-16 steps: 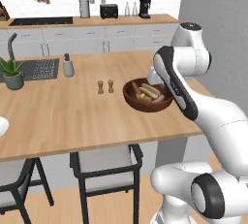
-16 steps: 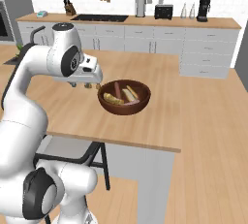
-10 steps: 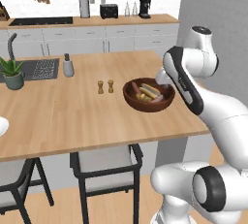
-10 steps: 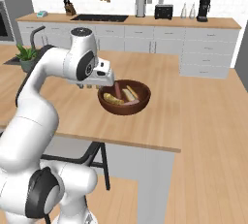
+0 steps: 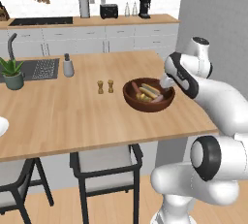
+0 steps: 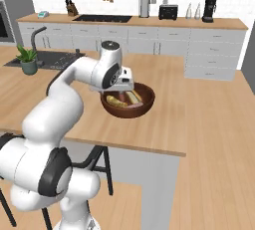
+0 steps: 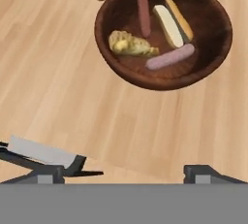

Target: Place one bun and one sausage from the bowl on each plate.

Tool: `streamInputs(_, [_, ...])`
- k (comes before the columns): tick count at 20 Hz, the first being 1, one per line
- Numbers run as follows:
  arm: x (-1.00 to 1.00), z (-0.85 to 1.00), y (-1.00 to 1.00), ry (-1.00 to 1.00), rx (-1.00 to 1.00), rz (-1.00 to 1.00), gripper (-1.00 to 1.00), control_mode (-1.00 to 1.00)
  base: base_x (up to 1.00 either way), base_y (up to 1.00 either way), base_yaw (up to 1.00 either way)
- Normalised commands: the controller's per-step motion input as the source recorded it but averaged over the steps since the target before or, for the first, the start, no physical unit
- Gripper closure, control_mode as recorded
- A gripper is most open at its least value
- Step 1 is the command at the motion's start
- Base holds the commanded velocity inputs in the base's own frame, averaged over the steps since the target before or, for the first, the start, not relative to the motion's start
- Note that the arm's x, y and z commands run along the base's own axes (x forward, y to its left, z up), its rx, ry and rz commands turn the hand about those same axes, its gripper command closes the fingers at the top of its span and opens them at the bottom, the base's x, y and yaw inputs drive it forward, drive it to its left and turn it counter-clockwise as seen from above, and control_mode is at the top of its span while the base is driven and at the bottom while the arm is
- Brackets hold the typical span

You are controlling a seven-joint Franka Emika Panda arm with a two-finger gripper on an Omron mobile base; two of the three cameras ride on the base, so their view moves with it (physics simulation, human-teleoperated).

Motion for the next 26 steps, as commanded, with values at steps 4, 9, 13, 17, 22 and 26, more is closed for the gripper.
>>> streamInputs(4, [0.73,-0.23,-0.07,0.00,-0.11,0.21,-1.00,-1.00,0.00,0.00,0.00])
streamInputs(9, [0.61,-0.38,-0.15,0.00,-0.08,0.20,-1.00,-1.00,0.00,0.00,0.00])
streamInputs(13, [0.48,-0.62,-0.13,0.01,-0.03,0.15,-1.00,-1.00,0.00,0.00,0.00])
streamInputs(17, [0.40,-0.62,-0.15,0.00,0.00,0.13,-1.00,-1.00,0.00,0.00,0.00])
streamInputs(22, [0.61,-0.27,-0.04,0.00,-0.04,0.08,-1.00,-1.00,0.00,0.00,0.00])
streamInputs(26, [0.84,-0.08,0.00,0.00,-0.07,0.01,-1.00,-1.00,0.00,0.00,0.00])
